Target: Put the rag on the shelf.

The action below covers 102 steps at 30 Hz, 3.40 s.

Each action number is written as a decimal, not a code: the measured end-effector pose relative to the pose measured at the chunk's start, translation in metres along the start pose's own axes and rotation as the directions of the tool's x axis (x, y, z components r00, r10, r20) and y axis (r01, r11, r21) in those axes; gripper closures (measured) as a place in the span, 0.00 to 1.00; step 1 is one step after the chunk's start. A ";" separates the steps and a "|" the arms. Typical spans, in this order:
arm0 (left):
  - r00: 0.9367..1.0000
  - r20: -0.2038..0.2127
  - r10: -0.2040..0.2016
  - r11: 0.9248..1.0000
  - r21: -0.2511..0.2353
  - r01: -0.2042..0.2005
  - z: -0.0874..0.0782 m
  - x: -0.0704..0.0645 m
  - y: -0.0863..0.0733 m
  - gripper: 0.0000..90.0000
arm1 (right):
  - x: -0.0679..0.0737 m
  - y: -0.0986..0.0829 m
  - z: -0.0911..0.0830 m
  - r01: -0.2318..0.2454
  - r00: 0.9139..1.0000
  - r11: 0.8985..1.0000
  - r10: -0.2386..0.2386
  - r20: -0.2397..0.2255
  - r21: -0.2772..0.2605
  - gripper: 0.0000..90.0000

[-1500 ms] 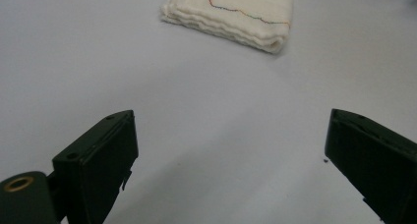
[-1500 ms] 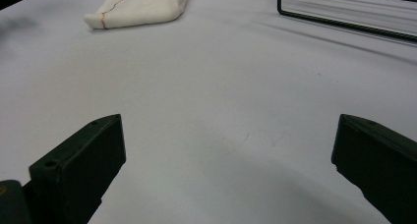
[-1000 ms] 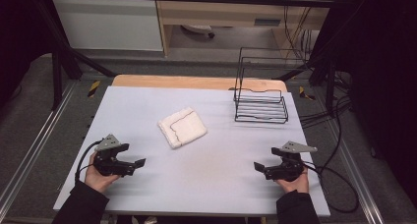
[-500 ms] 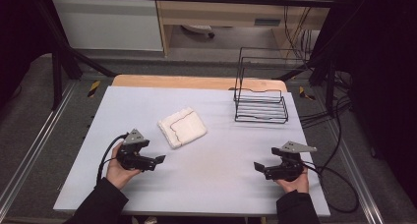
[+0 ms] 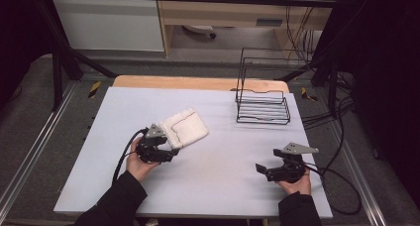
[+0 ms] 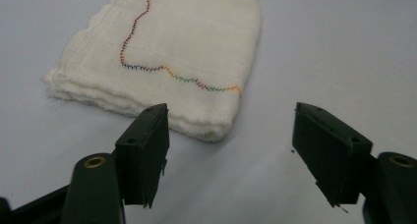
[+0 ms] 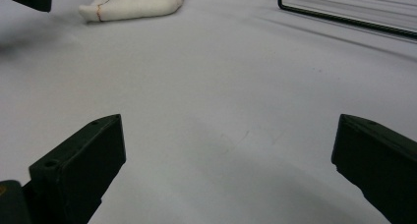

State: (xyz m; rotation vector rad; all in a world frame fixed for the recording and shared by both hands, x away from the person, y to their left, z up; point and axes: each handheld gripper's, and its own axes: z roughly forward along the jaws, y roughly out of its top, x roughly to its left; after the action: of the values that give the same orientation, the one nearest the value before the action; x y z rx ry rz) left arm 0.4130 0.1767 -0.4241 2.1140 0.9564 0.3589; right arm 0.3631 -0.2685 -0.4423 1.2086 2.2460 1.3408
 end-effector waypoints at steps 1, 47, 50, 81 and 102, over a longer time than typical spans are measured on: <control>1.000 0.004 0.004 1.000 0.003 -0.004 0.002 -0.001 0.001 0.39 | 0.000 0.000 0.000 0.000 1.000 1.000 0.000 0.000 0.000 0.00; 0.997 0.073 0.016 0.996 0.089 -0.023 0.021 -0.038 0.014 0.95 | 0.000 0.000 0.001 0.001 1.000 1.000 -0.001 -0.004 0.009 0.01; 0.995 0.096 0.016 0.996 0.088 -0.024 0.022 -0.049 0.013 0.95 | 0.000 0.000 0.001 0.003 1.000 1.000 -0.003 -0.005 0.008 0.01; 0.999 0.039 0.002 0.999 0.052 -0.004 -0.007 -0.036 0.002 0.51 | 0.001 0.000 0.003 0.003 1.000 1.000 -0.003 0.000 0.014 0.01; 0.986 0.002 -0.168 0.980 0.104 0.167 0.008 -0.003 -0.018 0.74 | 0.037 0.037 0.052 0.017 1.000 0.999 -0.017 -0.021 0.032 0.09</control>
State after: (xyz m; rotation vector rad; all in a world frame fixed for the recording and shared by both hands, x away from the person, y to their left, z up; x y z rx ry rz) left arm 0.4064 0.1779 -0.4428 2.1067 1.1602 0.2167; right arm 0.3901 -0.2009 -0.4330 1.1885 2.2953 1.3221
